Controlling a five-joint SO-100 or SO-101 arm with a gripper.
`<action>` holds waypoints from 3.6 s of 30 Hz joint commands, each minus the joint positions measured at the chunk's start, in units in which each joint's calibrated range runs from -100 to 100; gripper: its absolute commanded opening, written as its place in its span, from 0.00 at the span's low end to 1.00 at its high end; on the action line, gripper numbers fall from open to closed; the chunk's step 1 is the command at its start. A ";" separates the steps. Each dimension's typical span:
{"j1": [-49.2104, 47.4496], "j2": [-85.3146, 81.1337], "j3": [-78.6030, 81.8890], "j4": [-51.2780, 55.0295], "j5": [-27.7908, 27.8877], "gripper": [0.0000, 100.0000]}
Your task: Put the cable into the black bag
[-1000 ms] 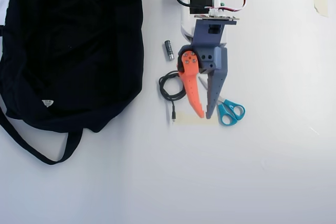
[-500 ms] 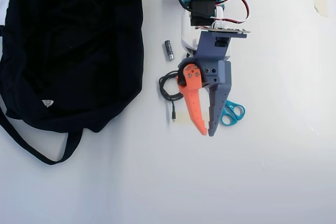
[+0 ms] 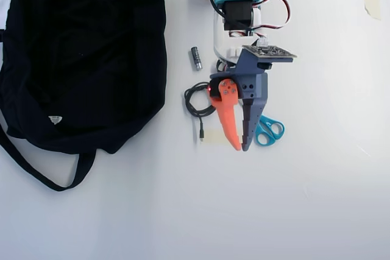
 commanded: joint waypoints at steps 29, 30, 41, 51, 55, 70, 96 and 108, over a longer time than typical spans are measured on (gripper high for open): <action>-1.24 -9.50 0.55 67.78 5.19 0.03; -1.24 -9.50 1.36 68.03 5.93 0.03; 4.59 -8.26 4.14 65.62 12.27 0.03; 5.19 -4.86 3.34 60.80 13.27 0.19; 5.19 -2.12 3.25 56.49 13.27 0.19; 6.61 3.61 2.44 49.52 13.16 0.19; 7.28 16.55 -9.42 49.43 13.27 0.20; 7.43 19.54 -9.24 49.43 13.16 0.28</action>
